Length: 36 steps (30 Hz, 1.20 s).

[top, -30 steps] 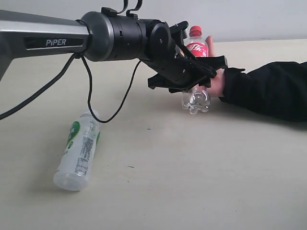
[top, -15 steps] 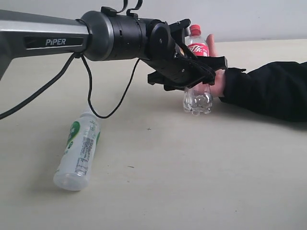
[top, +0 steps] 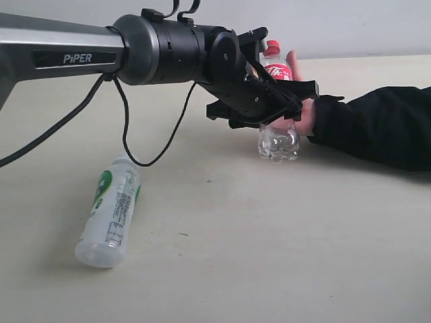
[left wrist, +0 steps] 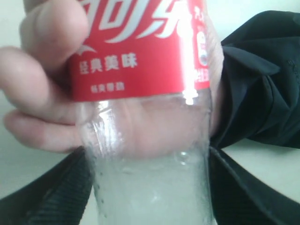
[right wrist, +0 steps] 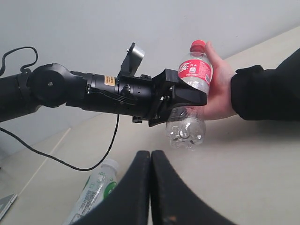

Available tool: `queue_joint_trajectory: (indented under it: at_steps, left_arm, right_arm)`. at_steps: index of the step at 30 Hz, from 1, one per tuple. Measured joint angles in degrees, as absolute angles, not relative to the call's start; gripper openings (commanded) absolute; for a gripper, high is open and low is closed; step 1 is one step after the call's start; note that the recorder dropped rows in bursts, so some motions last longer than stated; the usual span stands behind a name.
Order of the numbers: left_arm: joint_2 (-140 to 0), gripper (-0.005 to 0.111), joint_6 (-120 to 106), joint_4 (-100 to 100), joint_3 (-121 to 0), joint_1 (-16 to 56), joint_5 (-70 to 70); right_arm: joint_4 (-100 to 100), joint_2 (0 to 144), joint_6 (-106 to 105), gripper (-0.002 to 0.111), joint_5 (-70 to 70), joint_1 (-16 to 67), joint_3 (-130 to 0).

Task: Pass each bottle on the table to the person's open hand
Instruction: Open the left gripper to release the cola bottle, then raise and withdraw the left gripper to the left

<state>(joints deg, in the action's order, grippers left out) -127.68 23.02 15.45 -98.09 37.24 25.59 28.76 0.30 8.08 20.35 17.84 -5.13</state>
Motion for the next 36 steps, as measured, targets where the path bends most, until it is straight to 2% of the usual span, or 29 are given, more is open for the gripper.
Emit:
queue_joint_trajectory:
  at_steps: [18, 24, 27, 30, 32, 36]
  left_arm:
    - [-124.4, 0.065, 21.5, 15.45, -98.09, 36.03, 31.1]
    - [-119.43, 0.064, 19.92, 15.45, -98.09, 35.13, 33.48]
    - [-115.47, 0.049, 19.47, 14.42, -98.09, 33.14, 37.32]
    - [-111.93, 0.023, 19.19, 12.25, -98.09, 30.83, 43.69]
    - [-110.07, 0.0, 18.16, 11.47, -98.09, 29.28, 48.46]
    - [-107.47, 0.001, 14.76, 7.76, -98.09, 26.98, 59.39]
  right_arm:
    - [28.76, 0.3, 8.08, 0.001, 20.45, 17.84, -5.13]
    - [28.76, 0.3, 8.08, 0.001, 20.45, 17.84, -5.13]
    - [28.76, 0.3, 8.08, 0.001, 20.45, 17.84, -5.13]
    - [28.76, 0.3, 8.08, 0.001, 20.45, 17.84, -5.13]
    - [28.76, 0.3, 8.08, 0.001, 20.45, 17.84, -5.13]
    - [28.76, 0.3, 8.08, 0.001, 20.45, 17.84, -5.13]
